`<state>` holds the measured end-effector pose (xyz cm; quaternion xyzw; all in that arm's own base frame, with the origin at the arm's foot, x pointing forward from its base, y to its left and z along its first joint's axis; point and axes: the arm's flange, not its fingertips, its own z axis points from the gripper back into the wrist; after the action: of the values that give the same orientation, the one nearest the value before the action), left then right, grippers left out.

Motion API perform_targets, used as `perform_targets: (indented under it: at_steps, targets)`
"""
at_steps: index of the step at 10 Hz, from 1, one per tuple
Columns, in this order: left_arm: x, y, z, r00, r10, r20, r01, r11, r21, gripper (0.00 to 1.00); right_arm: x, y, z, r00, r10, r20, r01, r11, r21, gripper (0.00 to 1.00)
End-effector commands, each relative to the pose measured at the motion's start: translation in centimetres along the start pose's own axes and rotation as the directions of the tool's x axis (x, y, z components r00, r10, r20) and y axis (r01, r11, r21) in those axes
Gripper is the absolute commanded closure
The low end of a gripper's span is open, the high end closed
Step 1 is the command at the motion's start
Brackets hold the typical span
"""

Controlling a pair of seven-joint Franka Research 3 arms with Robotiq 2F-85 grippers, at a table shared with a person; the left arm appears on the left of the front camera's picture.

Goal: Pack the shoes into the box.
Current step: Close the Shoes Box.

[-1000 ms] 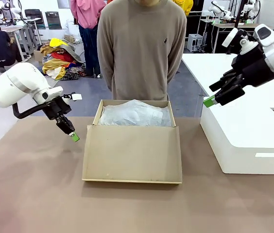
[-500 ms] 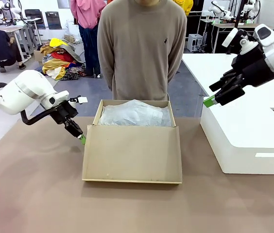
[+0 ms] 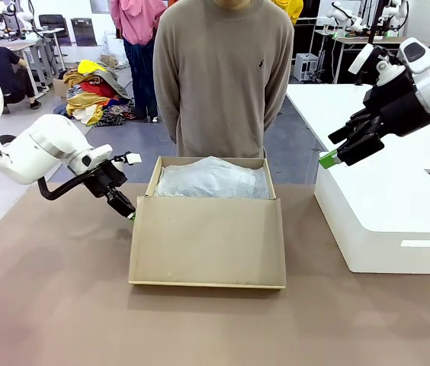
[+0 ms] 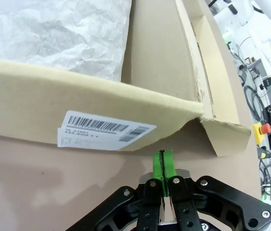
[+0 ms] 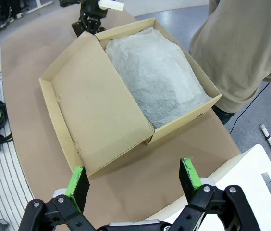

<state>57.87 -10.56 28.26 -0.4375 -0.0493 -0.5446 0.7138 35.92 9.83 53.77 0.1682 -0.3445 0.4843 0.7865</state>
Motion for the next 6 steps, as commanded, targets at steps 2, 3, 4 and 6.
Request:
perform_targets:
  at_steps: [2, 3, 4, 6]
  targets:
    - [-0.24, -0.17, -1.14, 0.999, -0.023, 0.041, 0.024, 1.0, -0.018, 1.0, 0.0, -0.26, -0.16, 1.0, 0.011, 0.023, -0.011, 1.0, 0.013, 0.0]
    - [-0.22, -0.2, -1.33, 0.999, -0.02, 0.038, 0.021, 0.999, -0.035, 1.0, 0.0, -0.26, -0.16, 1.0, 0.011, 0.023, -0.011, 1.0, 0.013, 0.0]
    - [-0.28, -0.28, -1.41, 0.999, -0.018, 0.051, 0.02, 0.998, -0.054, 1.0, 0.0, -0.26, -0.16, 1.0, 0.011, 0.023, -0.011, 1.0, 0.013, 0.0]
    - [-0.2, -0.48, -1.65, 0.997, -0.023, 0.072, 0.03, 0.995, -0.098, 1.0, 0.0, -0.26, -0.16, 1.0, 0.011, 0.023, -0.011, 1.0, 0.013, 0.0]
